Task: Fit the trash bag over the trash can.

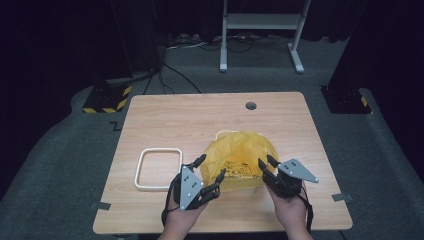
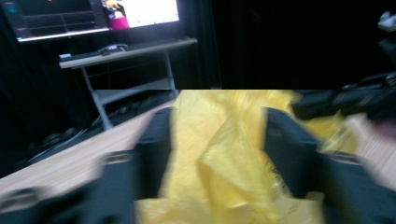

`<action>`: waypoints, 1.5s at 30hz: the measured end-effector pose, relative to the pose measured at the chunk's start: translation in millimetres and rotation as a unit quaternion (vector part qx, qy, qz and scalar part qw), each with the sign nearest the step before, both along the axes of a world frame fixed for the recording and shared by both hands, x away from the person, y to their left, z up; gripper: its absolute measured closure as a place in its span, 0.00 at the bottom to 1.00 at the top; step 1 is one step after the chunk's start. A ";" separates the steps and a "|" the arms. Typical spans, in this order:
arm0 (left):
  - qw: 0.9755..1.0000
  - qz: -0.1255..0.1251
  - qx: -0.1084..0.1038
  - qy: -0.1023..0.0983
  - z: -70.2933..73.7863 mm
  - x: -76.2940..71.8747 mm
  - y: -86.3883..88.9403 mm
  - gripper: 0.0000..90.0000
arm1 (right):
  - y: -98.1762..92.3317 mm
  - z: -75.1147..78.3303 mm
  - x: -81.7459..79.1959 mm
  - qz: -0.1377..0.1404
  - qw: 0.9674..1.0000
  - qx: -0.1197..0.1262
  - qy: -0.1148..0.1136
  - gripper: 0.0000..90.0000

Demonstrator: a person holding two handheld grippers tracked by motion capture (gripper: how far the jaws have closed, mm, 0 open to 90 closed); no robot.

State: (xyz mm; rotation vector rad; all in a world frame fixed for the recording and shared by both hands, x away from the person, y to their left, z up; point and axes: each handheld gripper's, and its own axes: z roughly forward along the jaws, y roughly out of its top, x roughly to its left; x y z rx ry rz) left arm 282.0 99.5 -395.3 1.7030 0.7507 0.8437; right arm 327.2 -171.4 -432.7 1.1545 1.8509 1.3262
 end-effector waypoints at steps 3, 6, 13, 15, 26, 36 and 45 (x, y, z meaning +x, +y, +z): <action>0.999 0.013 0.024 0.027 -5.2 17.2 6.6 0.77 | 0.0 1.4 1.9 0.010 1.000 -0.003 0.007 0.73; 0.999 0.021 0.029 0.035 -11.3 25.6 13.6 0.89 | 2.5 1.8 2.3 0.019 1.000 -0.009 0.010 0.74; 0.997 0.055 0.007 0.062 -29.3 46.8 40.1 0.98 | 11.0 -0.9 -0.9 0.043 0.999 -0.014 0.014 0.74; 0.996 0.066 -0.006 0.066 -33.1 55.4 47.4 0.98 | 12.4 -0.9 -2.5 0.051 0.999 -0.015 0.014 0.74; 0.991 0.075 -0.045 0.097 -61.9 98.2 47.5 0.99 | 18.9 -1.3 -11.1 0.063 0.998 -0.015 0.011 0.73; 0.989 0.069 -0.045 0.126 -85.4 101.8 41.2 0.98 | 20.0 -1.9 -13.1 0.060 0.998 -0.013 0.008 0.73; 0.989 0.079 -0.060 0.114 -80.7 94.2 44.1 0.95 | 11.2 8.7 -18.2 0.051 0.998 0.006 -0.026 0.71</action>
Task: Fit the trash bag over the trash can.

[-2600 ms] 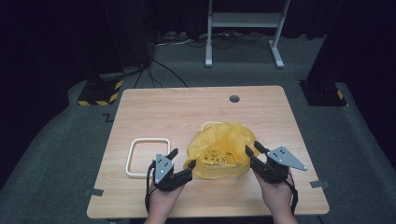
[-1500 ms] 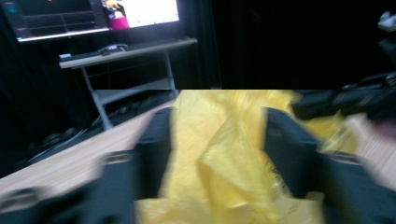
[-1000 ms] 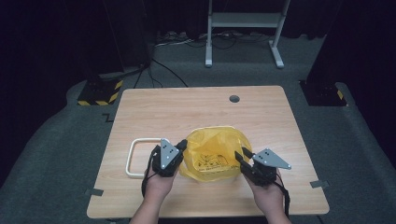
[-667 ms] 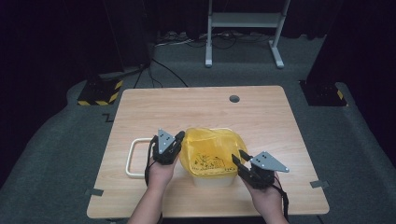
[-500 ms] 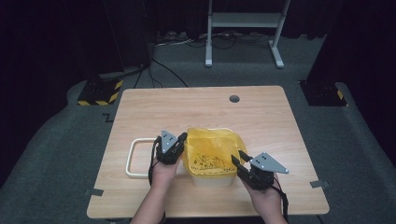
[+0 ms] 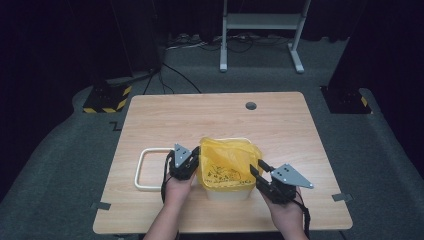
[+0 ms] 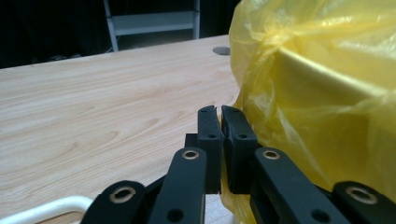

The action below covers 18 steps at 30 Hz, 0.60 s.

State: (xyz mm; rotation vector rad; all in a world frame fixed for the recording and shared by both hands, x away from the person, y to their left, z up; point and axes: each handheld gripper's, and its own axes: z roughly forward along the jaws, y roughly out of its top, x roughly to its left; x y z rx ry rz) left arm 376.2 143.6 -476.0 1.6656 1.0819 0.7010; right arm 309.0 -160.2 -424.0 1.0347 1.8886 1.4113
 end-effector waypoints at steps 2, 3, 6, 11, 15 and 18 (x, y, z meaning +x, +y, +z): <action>1.000 0.003 -0.006 -0.002 1.7 -2.5 1.2 0.93 | -6.6 6.9 0.1 -0.006 1.000 0.015 -0.016 0.72; 1.000 0.004 -0.009 -0.003 2.2 -3.6 1.7 0.91 | -9.1 9.3 1.7 -0.012 1.000 0.016 -0.019 0.72; 1.000 0.016 -0.023 -0.012 3.6 -8.4 5.5 0.85 | -11.7 8.3 10.8 -0.016 1.000 0.016 -0.010 0.72; 0.998 0.031 -0.036 -0.029 6.5 -18.7 11.0 0.80 | -2.8 -7.6 14.0 0.008 1.000 0.014 0.022 0.74; 0.998 0.030 -0.041 -0.031 7.2 -22.1 12.0 0.80 | 4.7 -11.7 3.1 0.012 1.000 -0.002 0.014 0.74; 0.998 0.029 -0.047 -0.029 6.4 -21.0 12.4 0.80 | 5.7 -11.6 -9.8 0.018 1.000 0.003 0.011 0.73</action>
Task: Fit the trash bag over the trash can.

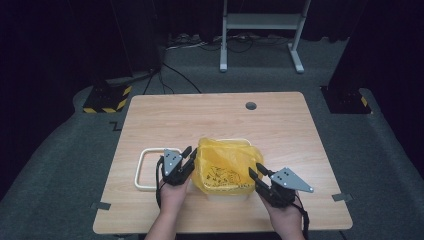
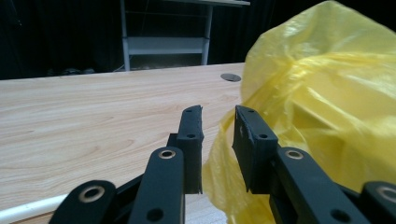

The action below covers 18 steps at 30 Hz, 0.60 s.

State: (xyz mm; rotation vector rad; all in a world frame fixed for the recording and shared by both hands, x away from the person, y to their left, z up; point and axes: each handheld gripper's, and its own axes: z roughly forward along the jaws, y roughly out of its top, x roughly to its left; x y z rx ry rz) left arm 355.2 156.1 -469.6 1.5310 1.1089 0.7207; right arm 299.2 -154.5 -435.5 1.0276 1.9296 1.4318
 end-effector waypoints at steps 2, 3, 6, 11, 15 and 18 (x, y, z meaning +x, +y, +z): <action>1.000 -0.003 -0.003 0.003 0.0 0.8 0.4 0.80 | 0.9 1.7 -7.5 0.005 1.000 -0.011 -0.008 0.74; 1.000 -0.002 -0.006 0.002 0.5 0.4 0.5 0.80 | 0.2 4.0 -11.1 0.003 1.000 -0.012 -0.018 0.74; 1.000 -0.003 -0.009 -0.002 2.5 -1.2 0.5 0.80 | -6.7 15.9 -11.2 -0.008 0.999 -0.004 -0.050 0.75; 1.000 -0.001 -0.008 -0.009 6.5 -3.3 2.0 0.79 | -5.8 23.3 17.2 -0.011 0.998 -0.021 -0.053 0.80; 1.000 -0.001 -0.008 -0.011 8.4 -4.5 4.0 0.81 | 1.0 16.2 38.2 0.008 0.999 -0.034 -0.032 0.81; 1.000 -0.005 -0.002 -0.017 9.6 -6.0 5.0 0.85 | 2.9 11.8 42.5 0.010 0.999 -0.038 -0.028 0.89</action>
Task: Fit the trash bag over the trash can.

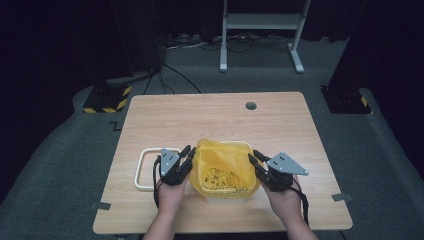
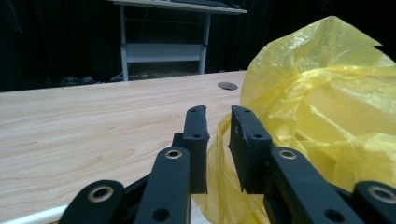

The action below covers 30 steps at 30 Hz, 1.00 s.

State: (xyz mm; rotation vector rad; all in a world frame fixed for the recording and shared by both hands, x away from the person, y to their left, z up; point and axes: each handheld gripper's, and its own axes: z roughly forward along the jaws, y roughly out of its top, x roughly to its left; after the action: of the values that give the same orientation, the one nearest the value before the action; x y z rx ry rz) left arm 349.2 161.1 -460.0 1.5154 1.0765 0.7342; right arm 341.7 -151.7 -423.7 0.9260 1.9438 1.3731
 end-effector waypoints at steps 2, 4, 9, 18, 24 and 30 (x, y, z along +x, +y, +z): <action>1.000 -0.001 0.002 0.003 1.0 -0.3 0.9 0.87 | -1.2 0.2 3.5 -0.009 1.000 0.004 -0.002 0.98; 1.000 -0.007 0.011 -0.002 1.7 -1.2 0.5 0.92 | -2.6 1.9 6.6 -0.012 1.000 0.008 -0.005 1.00; 1.000 -0.021 0.021 -0.008 4.4 0.4 -1.8 0.99 | -2.2 4.0 20.8 -0.014 1.000 0.013 0.001 1.00; 0.999 -0.017 0.035 -0.001 5.6 10.1 -6.1 1.00 | -6.0 -4.7 53.3 -0.020 0.998 0.030 0.042 1.00; 0.999 -0.017 0.046 0.009 2.1 16.8 -9.0 1.00 | -13.4 -12.9 66.2 -0.021 0.996 0.041 0.071 1.00; 0.998 -0.020 0.050 0.015 1.3 22.8 -14.3 1.00 | -13.3 -18.5 67.5 -0.021 0.996 0.047 0.075 1.00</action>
State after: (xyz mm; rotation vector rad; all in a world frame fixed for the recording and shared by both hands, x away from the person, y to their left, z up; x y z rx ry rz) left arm 372.1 146.8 -458.7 1.6340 1.0414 0.7483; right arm 409.3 -165.0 -442.2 1.1388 1.9702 1.4176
